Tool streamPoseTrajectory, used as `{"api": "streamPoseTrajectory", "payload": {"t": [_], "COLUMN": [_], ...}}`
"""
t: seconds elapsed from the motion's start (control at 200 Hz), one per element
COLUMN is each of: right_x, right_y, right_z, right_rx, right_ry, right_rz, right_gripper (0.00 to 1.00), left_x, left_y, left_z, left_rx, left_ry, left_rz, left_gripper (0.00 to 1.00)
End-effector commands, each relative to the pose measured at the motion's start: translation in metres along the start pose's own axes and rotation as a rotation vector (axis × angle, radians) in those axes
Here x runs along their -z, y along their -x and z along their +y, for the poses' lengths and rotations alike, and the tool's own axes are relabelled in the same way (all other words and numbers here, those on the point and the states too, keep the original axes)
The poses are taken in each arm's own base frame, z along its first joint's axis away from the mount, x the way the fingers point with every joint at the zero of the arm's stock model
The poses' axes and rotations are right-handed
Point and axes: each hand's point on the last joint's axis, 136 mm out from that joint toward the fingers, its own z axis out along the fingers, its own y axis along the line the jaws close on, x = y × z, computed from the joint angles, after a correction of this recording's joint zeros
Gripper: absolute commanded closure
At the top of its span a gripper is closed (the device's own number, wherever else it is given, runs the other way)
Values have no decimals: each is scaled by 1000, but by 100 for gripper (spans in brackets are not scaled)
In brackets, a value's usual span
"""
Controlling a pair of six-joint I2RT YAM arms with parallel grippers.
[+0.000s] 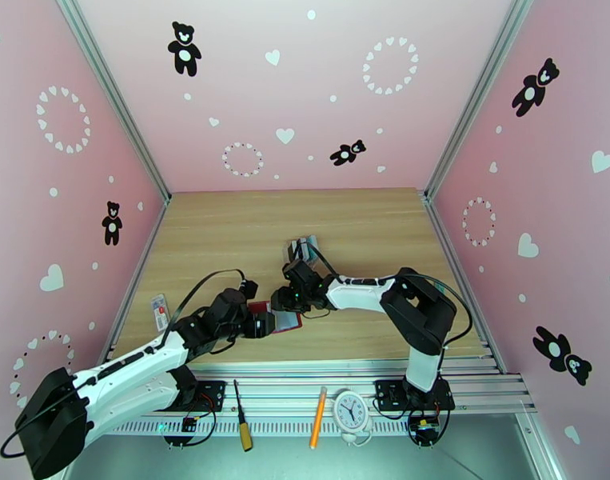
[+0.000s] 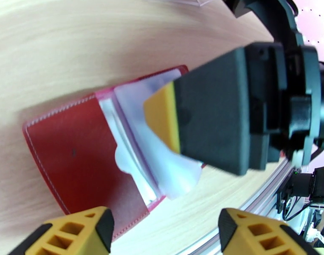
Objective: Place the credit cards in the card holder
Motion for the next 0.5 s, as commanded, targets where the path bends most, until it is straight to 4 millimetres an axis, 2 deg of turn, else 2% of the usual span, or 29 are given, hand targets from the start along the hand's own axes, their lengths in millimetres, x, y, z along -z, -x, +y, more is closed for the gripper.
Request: {"api": "streamPoseTrajectory", "payload": {"t": [0.0, 0.2, 0.496], "right_x": [2, 3, 7], "right_y": [-9, -8, -9], "right_z": [-31, -31, -41], "right_rx": [-47, -51, -69], "right_ry": [-95, -94, -108], "right_rz": [14, 11, 2], "right_gripper": [51, 51, 51], "left_x": [-2, -16, -25], "left_y": [-12, -23, -24], "left_z": [-2, 6, 40], "left_rx": [10, 13, 4], "left_ry": [-15, 30, 244], "left_rz": [31, 85, 122], "left_gripper": [29, 30, 30]}}
